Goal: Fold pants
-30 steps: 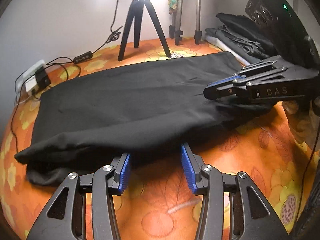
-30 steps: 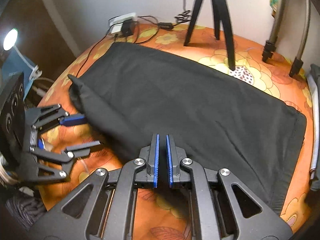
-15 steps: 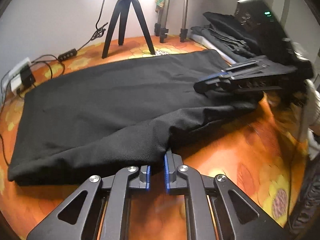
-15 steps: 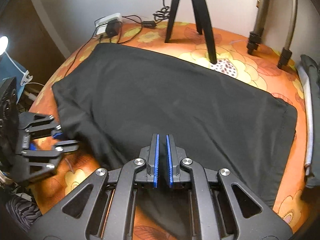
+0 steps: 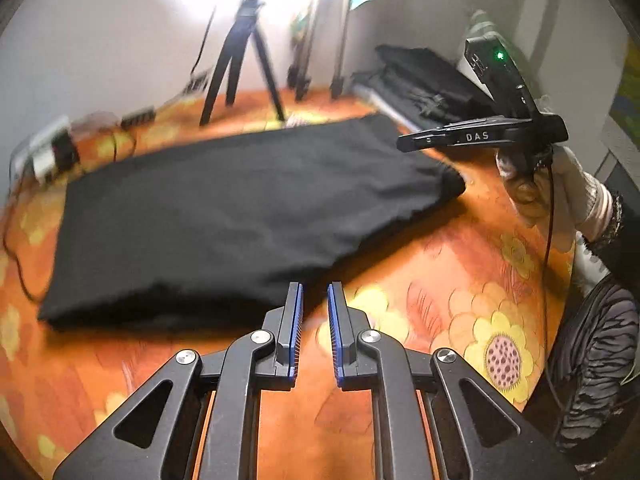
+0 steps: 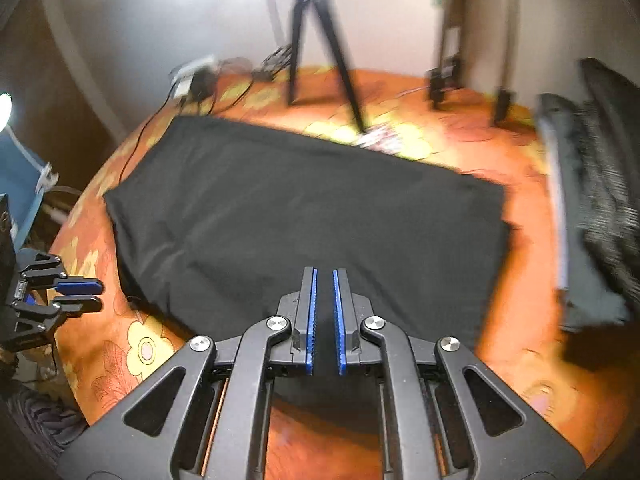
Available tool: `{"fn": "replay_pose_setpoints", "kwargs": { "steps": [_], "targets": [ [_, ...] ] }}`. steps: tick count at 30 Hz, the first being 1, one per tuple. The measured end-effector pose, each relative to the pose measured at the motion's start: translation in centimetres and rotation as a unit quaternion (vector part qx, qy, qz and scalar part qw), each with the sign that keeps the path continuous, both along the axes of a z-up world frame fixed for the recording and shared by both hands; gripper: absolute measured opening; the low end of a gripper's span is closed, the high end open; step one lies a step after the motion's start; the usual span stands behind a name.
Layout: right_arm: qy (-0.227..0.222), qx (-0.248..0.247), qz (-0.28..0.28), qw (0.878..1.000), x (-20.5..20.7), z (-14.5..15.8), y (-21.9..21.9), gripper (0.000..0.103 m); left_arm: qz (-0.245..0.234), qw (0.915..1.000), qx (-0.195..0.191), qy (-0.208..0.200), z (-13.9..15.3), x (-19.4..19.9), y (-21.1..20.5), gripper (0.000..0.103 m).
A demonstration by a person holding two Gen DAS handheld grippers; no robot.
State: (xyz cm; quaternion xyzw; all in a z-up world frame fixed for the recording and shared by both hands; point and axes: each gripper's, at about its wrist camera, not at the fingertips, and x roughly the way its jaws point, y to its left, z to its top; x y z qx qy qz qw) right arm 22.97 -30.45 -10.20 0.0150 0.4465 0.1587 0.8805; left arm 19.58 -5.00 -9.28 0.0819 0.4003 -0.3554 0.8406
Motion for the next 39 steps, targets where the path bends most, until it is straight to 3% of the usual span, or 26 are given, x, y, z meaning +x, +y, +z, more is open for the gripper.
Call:
{"fn": "replay_pose_setpoints", "kwargs": {
  "steps": [4,8,13,19,21,23,32,39],
  "targets": [
    [-0.015,0.026,-0.077,0.997,-1.0,1.5,-4.8,0.041,-0.001,0.9994,0.027,-0.021,-0.6,1.3,-1.5,0.015],
    [-0.019,0.069,-0.137,0.988,-2.4,2.4,-9.3,0.042,0.022,0.9988,0.039,0.018,-3.0,3.4,-1.9,0.015],
    [-0.016,0.081,-0.159,0.984,-3.3,2.2,-11.6,0.042,0.015,0.9975,0.044,0.054,-4.3,3.2,-1.5,0.015],
    [0.024,0.105,-0.149,0.983,-3.5,0.1,-11.2,0.042,0.017,0.9981,0.057,0.017,-2.5,2.1,-2.0,0.016],
    [0.04,0.104,-0.14,0.984,-3.3,-0.7,-10.5,0.042,0.0,0.9981,0.056,-0.023,-0.9,1.0,-3.5,0.029],
    [0.048,0.096,-0.133,0.985,-3.1,-1.2,-9.8,0.042,-0.028,0.9962,0.06,-0.057,0.2,-0.3,-5.9,0.058],
    [0.034,0.134,-0.163,0.977,-3.4,0.1,-12.3,0.045,-0.139,0.9785,0.102,-0.113,-0.5,-3.1,-17.8,0.059],
    [0.033,0.156,-0.178,0.971,-4.2,0.1,-15.1,0.051,-0.164,0.9696,0.112,-0.142,-0.9,-2.6,-23.6,0.059]
  ]
}}
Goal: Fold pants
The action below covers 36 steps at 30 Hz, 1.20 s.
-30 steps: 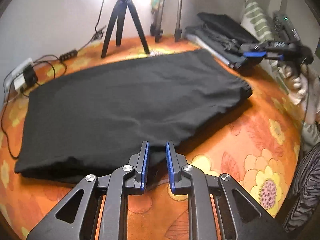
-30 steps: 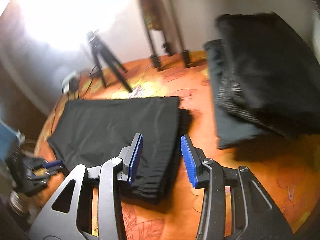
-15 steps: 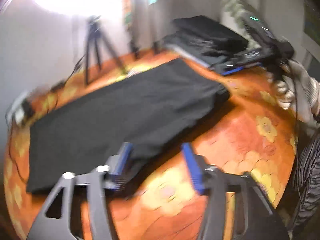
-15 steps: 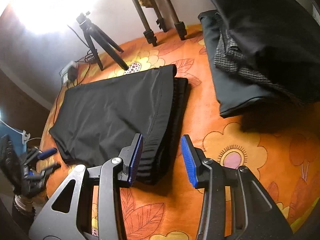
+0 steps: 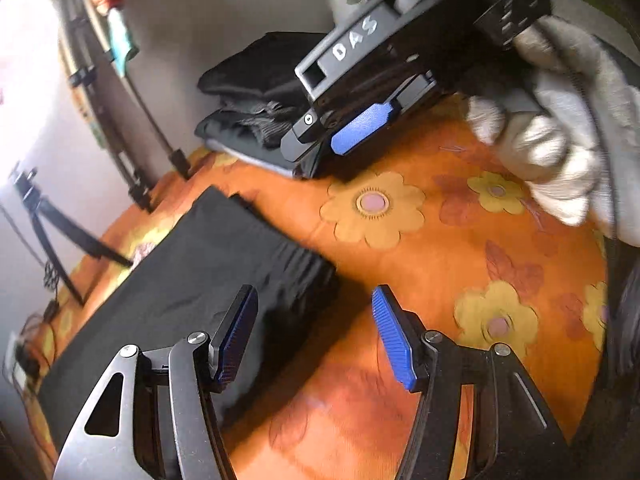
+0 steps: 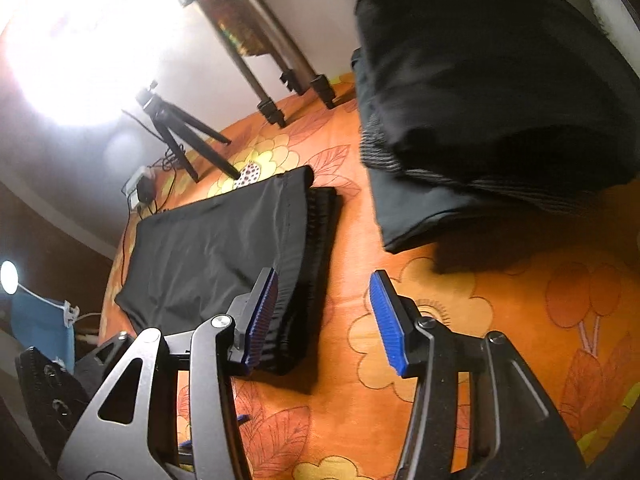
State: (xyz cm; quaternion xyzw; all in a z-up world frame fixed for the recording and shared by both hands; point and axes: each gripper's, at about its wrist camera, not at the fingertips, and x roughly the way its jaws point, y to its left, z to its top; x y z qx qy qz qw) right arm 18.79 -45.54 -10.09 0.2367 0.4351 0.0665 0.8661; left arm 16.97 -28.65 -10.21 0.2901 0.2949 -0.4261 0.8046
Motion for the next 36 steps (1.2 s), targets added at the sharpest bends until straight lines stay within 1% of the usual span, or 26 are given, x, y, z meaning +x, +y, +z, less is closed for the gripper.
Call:
{"fn": "replay_pose_setpoints", "kwargs": {
  "steps": [5,8,15,18,21,27,31,36],
  "targets": [
    [-0.005,0.018,-0.004,1.0,-0.5,0.1,-1.4,0.056,-0.001,0.9998,0.01,0.017,-1.7,1.2,-2.0,0.059],
    [-0.004,0.034,-0.005,0.999,-0.5,-0.1,-2.0,0.057,-0.002,0.9996,0.024,0.012,-2.5,1.4,-2.8,0.059],
    [-0.007,0.041,0.003,0.999,-0.2,-0.2,-2.0,0.057,0.002,0.9992,0.038,0.015,-3.3,2.0,-2.7,0.059],
    [-0.007,0.042,0.007,0.999,-0.1,-0.2,-1.8,0.057,0.002,0.9993,0.031,0.02,-3.2,2.3,-2.3,0.059],
    [-0.007,0.041,0.01,0.999,0.0,-0.3,-1.5,0.057,0.002,0.9993,0.026,0.025,-3.3,2.6,-2.1,0.055],
    [-0.002,0.043,0.012,0.999,0.5,-0.6,-1.0,0.057,0.015,0.9991,0.02,0.033,-3.3,3.3,-1.7,0.038],
    [0.001,0.045,0.013,0.999,0.8,-0.8,-0.7,0.057,0.02,0.9989,0.007,0.043,-3.3,3.7,-1.4,0.033],
    [0.01,0.053,0.01,0.998,1.3,-1.4,-0.5,0.057,0.023,0.9987,-0.008,0.045,-3.0,4.0,-1.0,0.027]
  ]
}}
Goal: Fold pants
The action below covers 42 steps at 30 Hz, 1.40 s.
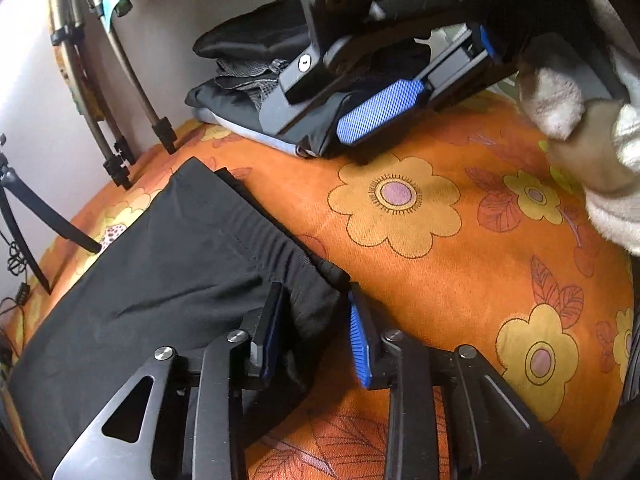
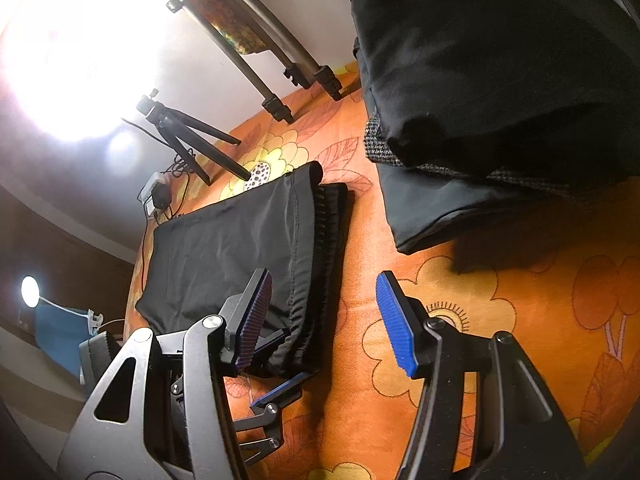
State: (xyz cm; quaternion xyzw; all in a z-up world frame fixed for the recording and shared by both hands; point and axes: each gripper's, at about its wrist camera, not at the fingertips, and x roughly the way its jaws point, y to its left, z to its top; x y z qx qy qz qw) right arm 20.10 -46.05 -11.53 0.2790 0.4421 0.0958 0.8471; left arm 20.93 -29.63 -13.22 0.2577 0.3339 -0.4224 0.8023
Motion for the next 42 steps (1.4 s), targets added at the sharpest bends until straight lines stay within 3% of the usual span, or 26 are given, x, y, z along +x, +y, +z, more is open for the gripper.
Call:
{"fn": "replay_pose_setpoints", "kwargs": {
  "steps": [5,25,33,42],
  "targets": [
    [0.011,0.01,-0.003,1.0,0.6,-0.6,0.2,0.066,0.006,0.9997,-0.02,0.008,0.6,0.2,0.7,0.023],
    [0.054,0.073,-0.007,0.996,4.8,-3.0,2.4,0.066,0.031,0.9928,-0.108,0.042,3.5,1.3,3.6,0.019],
    [0.051,0.119,-0.018,0.991,6.3,-3.6,2.9,0.066,0.018,0.9935,-0.105,0.041,3.4,0.8,3.8,0.019],
    [0.055,0.071,-0.033,0.995,7.1,-3.5,3.6,0.066,0.024,0.9902,-0.128,0.049,3.9,1.7,4.7,0.019]
  ]
}}
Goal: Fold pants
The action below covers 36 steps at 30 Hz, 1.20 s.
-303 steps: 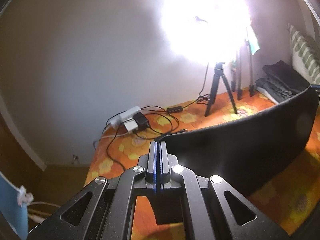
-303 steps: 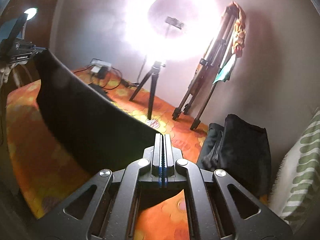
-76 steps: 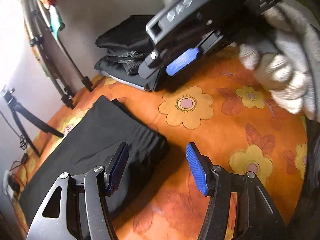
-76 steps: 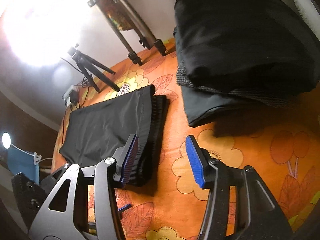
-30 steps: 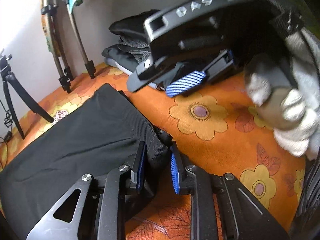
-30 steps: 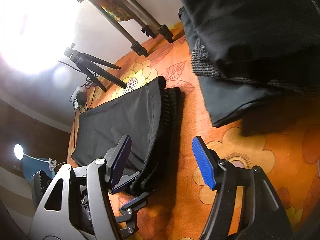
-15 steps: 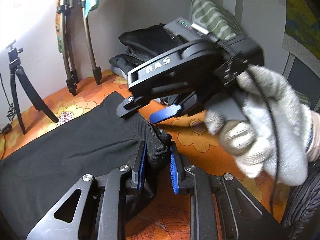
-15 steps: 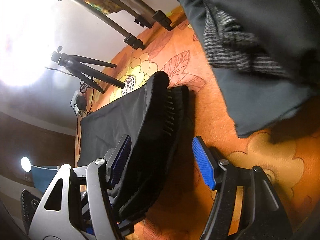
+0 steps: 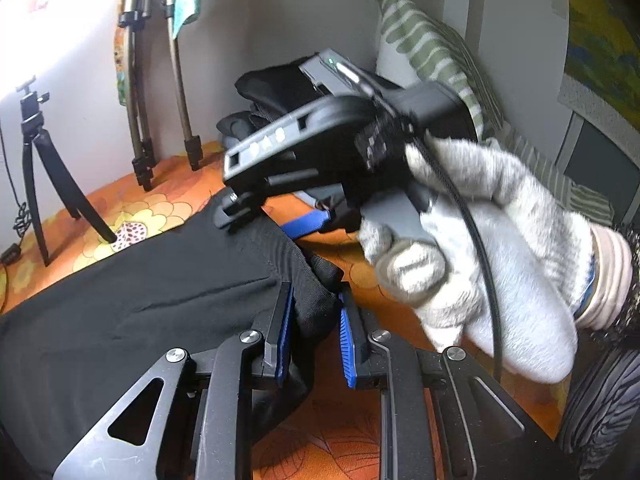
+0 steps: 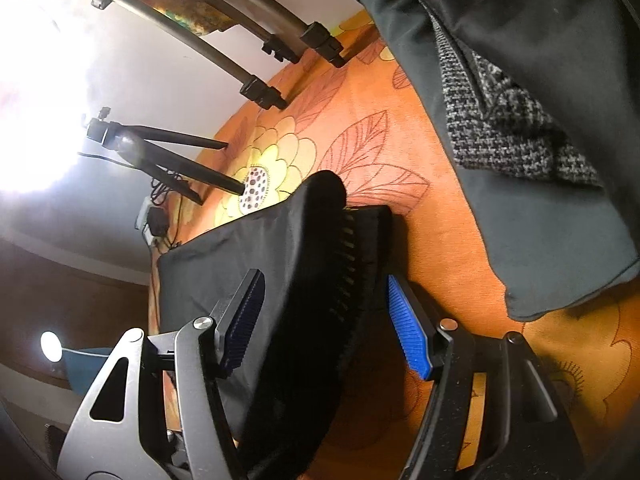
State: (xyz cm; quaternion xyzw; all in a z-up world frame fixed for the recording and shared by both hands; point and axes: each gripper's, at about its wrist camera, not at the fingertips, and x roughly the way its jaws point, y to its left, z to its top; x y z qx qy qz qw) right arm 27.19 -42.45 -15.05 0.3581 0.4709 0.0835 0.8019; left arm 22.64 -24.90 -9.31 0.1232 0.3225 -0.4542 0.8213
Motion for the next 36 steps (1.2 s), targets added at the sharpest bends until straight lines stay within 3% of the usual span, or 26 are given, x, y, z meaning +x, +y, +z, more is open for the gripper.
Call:
{"fn": "replay_pose_setpoints", "kwargs": {
  "steps": [4,7,11,14,25,31,36],
  "targets": [
    [0.0,-0.006,0.001,1.0,-0.1,0.0,0.1,0.065,0.0,1.0,-0.008,0.004,0.2,0.0,0.3,0.019],
    [0.001,-0.007,0.001,1.0,0.0,0.0,0.3,0.053,-0.004,1.0,-0.005,0.003,0.1,-0.4,0.3,0.019],
    [-0.005,-0.006,0.006,1.0,-0.1,0.3,0.7,0.021,-0.006,1.0,-0.006,0.003,0.1,-0.6,0.3,0.018],
    [-0.017,-0.018,0.002,1.0,-0.4,1.1,1.1,0.016,-0.004,0.9999,-0.013,0.009,0.2,-0.6,0.6,0.018],
    [-0.07,-0.024,0.001,0.997,-1.0,6.1,3.1,0.013,0.016,0.9984,-0.054,0.008,2.5,-0.5,3.5,0.018],
    [-0.106,-0.06,0.029,0.992,-1.0,9.8,7.2,0.013,0.04,0.996,-0.079,0.006,3.9,-0.3,7.8,0.018],
    [-0.12,-0.063,0.039,0.99,-0.5,11.3,11.0,0.013,0.065,0.9937,-0.091,0.001,4.6,-0.1,11.2,0.018]
  ]
}}
